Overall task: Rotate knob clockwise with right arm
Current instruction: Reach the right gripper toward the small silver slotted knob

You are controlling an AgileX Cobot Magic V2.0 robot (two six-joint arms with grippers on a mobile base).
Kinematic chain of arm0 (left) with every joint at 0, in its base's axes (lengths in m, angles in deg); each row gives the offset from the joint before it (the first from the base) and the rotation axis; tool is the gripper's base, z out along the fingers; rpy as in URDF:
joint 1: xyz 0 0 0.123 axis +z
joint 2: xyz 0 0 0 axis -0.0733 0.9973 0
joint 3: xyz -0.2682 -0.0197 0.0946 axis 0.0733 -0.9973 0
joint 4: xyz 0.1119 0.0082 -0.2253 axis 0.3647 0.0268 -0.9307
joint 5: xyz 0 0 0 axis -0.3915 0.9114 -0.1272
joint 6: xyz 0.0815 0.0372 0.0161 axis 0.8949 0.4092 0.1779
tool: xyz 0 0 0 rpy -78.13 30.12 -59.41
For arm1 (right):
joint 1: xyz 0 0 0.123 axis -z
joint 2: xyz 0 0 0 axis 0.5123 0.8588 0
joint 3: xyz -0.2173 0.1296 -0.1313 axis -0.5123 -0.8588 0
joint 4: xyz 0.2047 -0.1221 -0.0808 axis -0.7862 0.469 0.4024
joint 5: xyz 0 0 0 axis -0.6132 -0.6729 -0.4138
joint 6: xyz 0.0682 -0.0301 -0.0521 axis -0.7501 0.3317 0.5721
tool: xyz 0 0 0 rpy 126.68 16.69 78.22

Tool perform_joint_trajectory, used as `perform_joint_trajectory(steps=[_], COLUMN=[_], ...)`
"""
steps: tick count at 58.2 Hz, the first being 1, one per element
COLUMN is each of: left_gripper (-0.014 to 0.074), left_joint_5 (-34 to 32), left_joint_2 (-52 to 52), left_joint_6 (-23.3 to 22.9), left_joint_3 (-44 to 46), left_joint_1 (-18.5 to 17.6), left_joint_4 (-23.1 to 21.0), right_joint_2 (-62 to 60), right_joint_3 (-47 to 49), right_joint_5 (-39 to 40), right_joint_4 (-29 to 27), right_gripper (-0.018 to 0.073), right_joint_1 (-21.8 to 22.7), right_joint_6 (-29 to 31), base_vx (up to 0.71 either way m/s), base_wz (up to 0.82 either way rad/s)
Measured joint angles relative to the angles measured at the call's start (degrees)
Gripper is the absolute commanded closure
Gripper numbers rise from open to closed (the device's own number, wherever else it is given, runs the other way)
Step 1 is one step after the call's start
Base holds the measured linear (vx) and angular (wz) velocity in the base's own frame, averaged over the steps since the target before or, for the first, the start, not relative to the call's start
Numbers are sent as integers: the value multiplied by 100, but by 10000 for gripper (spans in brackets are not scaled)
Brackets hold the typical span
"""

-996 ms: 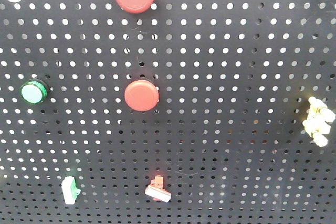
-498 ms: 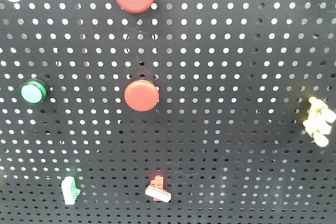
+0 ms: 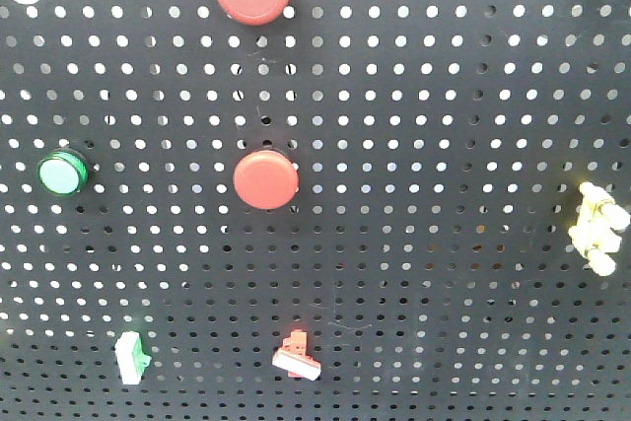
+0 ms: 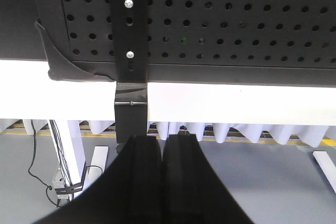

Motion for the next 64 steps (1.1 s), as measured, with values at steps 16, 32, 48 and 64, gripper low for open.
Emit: perform_joint_trajectory(steps=[16, 32, 48, 64], left_gripper=[603, 603, 603, 603], left_joint_5=[0, 0, 0, 0], left_joint_2=[0, 0, 0, 0], left_joint_6=[0, 0, 0, 0], left_joint_3=[0, 0, 0, 0], left_joint_1=[0, 0, 0, 0], left_joint_4=[0, 0, 0, 0], right_joint_2=[475, 475, 890, 1101], right_joint_3=[466, 473, 480, 480], right_joint_5=[5, -304, -318, 133], right_joint_4=[-254, -808, -2054, -2174], right_gripper=[565, 565, 565, 543], right_joint_1=[0, -433, -2456, -3417], right_joint_6=[-5, 1114, 3740, 4530], base_vx=[0, 0, 0, 0], base_wz=[0, 0, 0, 0])
